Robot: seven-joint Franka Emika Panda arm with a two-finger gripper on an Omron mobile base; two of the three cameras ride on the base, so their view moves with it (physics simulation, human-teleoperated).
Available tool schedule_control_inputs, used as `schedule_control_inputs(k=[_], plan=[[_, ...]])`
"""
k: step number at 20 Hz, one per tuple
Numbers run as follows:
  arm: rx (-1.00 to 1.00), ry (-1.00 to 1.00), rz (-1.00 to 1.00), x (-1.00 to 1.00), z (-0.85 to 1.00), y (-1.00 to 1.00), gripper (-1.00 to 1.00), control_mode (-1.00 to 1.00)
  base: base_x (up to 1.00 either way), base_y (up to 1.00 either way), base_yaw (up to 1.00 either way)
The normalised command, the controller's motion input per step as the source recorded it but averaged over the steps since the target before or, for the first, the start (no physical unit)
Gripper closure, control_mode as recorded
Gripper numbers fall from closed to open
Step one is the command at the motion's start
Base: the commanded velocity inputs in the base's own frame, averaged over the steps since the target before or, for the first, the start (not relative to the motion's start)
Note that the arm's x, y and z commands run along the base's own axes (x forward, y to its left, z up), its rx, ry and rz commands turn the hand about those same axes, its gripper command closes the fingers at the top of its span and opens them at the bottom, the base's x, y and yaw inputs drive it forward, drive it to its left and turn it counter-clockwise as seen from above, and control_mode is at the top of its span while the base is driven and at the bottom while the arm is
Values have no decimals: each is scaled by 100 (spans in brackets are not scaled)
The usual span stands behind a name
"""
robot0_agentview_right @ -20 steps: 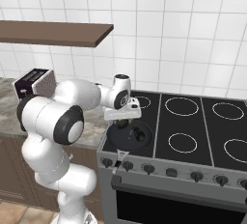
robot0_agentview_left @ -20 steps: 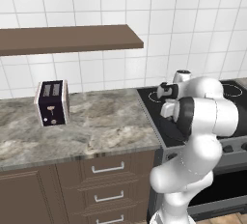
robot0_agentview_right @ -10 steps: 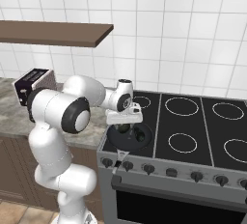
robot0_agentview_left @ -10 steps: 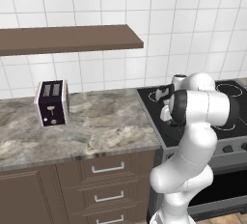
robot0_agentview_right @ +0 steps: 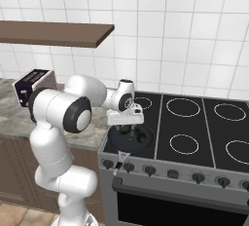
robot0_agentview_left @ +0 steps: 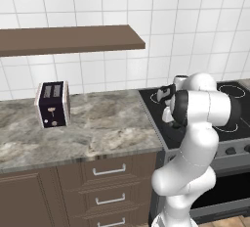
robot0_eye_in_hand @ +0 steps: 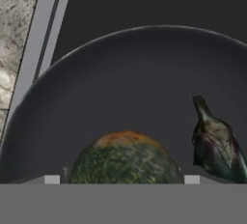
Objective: Put the eggplant and squash in the pan. Then turn on the front left burner and set the heat to medium.
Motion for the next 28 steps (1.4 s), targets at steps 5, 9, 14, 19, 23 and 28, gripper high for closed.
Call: schedule_control_inputs(k=[5, 9, 14, 19, 23, 28], plan=[[0, 0, 0, -1, 0, 0, -100, -100, 0, 0, 0], [0, 0, 0, -26, 12, 0, -100, -100, 0, 0, 0], [0, -3, 0, -55, 38, 0, -100, -100, 0, 0, 0], [0, -3, 0, -82, 55, 0, -100, -100, 0, 0, 0], [0, 0, 2, -64, 21, 3, -100, -100, 0, 0, 0], [0, 0, 1, -25, 7, 30, -100, -100, 0, 0, 0]])
